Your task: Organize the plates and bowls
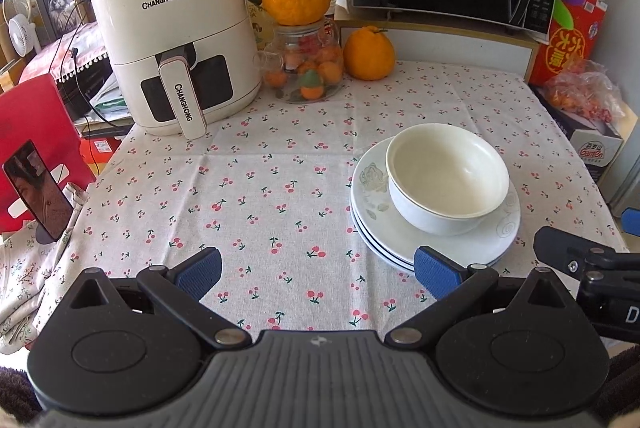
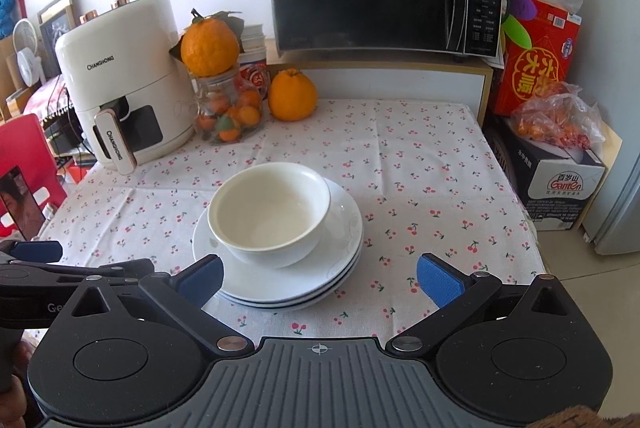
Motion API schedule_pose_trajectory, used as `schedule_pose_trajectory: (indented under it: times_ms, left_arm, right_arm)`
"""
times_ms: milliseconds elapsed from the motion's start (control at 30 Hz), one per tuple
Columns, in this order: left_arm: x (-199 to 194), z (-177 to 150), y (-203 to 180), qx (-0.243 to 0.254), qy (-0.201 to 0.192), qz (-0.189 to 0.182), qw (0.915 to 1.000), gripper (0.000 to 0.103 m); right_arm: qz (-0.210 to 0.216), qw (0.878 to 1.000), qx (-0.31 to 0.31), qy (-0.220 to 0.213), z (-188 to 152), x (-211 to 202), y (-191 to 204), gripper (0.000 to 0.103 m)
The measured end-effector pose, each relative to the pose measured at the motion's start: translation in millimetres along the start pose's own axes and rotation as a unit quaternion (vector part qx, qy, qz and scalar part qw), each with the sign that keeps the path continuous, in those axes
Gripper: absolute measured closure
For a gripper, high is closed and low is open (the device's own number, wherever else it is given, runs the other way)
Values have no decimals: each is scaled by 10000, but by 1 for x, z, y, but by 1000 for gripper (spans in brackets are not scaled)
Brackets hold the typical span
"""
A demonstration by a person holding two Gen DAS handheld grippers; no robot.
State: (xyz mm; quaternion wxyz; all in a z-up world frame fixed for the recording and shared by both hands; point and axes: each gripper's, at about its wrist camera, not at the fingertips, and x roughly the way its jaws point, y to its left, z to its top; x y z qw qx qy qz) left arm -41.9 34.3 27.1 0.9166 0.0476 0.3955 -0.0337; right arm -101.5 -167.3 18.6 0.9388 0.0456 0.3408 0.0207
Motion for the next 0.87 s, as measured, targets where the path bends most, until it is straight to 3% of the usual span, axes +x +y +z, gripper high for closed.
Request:
schedule_pose_trajectory:
  times_ms: [867]
  left_arm:
    - [3, -2, 1, -4, 82, -5, 10000, 0]
  right_arm:
    - [-73, 9996, -130, 252, -7, 14, 4, 0]
